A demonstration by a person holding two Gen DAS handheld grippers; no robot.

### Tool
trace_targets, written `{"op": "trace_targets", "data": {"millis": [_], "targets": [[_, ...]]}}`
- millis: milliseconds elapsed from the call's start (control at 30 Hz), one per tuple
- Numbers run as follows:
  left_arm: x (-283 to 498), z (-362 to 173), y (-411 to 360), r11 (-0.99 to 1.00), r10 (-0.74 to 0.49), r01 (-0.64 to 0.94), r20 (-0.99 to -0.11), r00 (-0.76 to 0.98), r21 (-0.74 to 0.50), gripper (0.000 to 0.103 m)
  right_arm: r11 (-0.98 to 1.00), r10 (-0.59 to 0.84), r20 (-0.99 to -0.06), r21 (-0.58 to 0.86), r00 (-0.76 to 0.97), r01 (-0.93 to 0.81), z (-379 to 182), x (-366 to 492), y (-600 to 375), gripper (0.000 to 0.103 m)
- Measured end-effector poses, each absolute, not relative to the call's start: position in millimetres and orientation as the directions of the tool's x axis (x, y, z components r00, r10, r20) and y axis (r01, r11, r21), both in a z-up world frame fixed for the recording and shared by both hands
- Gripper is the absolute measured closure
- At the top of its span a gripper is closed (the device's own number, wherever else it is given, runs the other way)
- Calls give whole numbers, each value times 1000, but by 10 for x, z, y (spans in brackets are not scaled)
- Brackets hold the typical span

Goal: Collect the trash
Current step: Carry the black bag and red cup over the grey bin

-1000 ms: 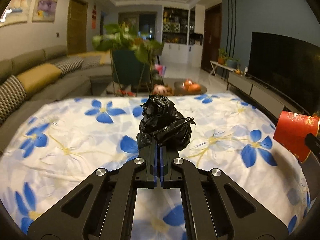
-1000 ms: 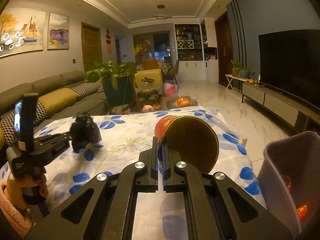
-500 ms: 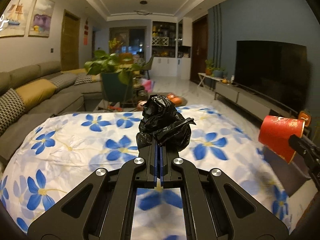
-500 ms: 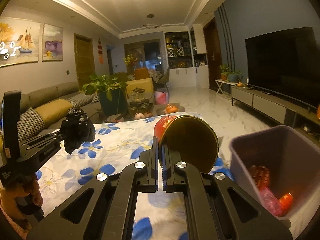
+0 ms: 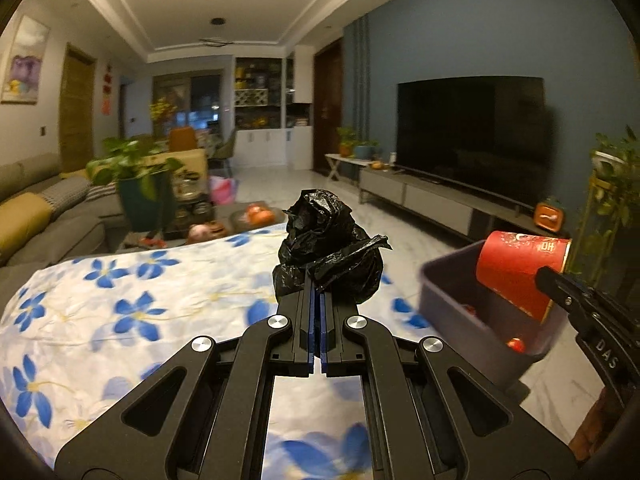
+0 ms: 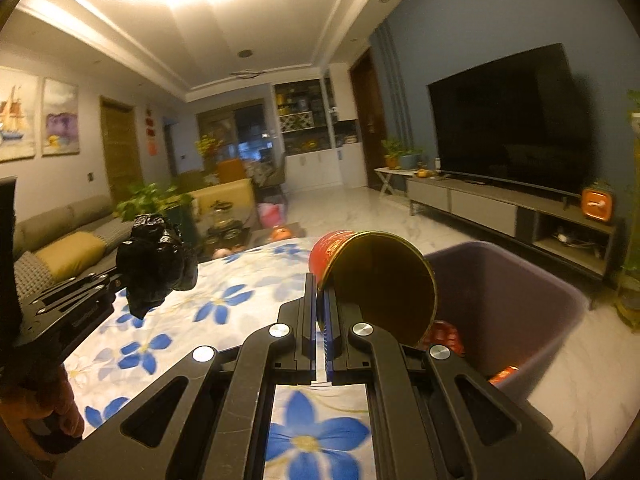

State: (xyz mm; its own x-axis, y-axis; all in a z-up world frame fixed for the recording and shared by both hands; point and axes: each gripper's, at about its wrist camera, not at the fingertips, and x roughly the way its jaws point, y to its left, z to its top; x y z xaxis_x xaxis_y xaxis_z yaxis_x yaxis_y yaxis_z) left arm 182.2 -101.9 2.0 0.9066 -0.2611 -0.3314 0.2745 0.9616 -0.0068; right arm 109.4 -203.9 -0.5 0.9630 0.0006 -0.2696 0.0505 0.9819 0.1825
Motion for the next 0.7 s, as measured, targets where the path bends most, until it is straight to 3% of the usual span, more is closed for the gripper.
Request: {"op": "trace_targets", "data": {"millis": [700], "targets": [[2011,-51,-2312,819,-552,573,-329,766,-39,102,951,-194,-250,188,949,244,-104,966,-2664,99]]}}
